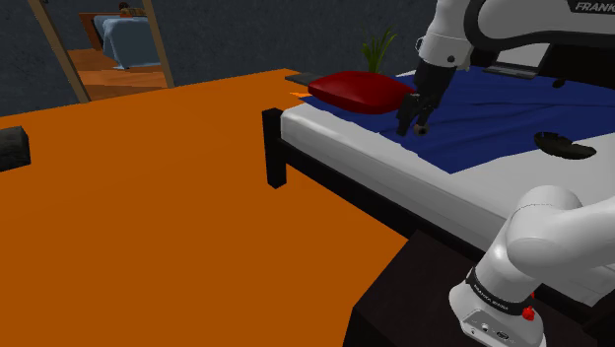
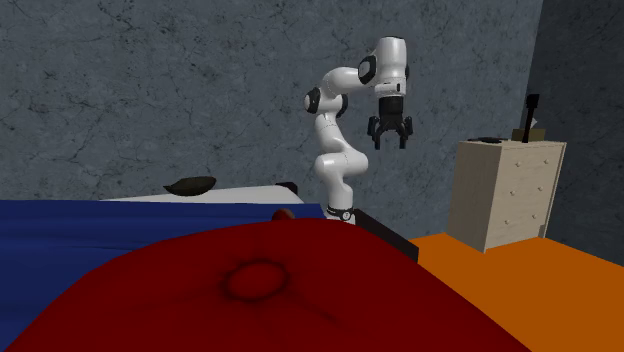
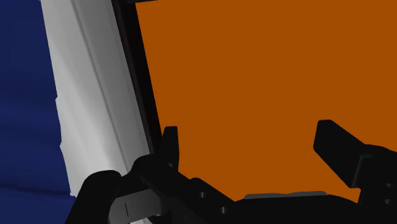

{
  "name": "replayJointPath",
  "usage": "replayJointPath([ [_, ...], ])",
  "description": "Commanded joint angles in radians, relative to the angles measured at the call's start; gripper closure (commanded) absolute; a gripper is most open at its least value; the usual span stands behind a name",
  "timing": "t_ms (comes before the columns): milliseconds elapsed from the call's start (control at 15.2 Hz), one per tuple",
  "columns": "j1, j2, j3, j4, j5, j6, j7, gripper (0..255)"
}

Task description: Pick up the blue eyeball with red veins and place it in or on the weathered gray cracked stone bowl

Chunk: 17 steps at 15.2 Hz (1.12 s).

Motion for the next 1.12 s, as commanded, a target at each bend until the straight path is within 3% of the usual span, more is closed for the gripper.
replayJointPath([
  [0, 0.000, 0.000, 0.000, 0.000, 0.000, 0.000, 0.000, 0],
  [528, -0.072, 0.104, -0.154, -0.011, -0.092, 0.127, -0.128, 0],
  [1056, -0.123, 0.269, -0.309, 0.044, -0.145, 0.256, -0.254, 0],
])
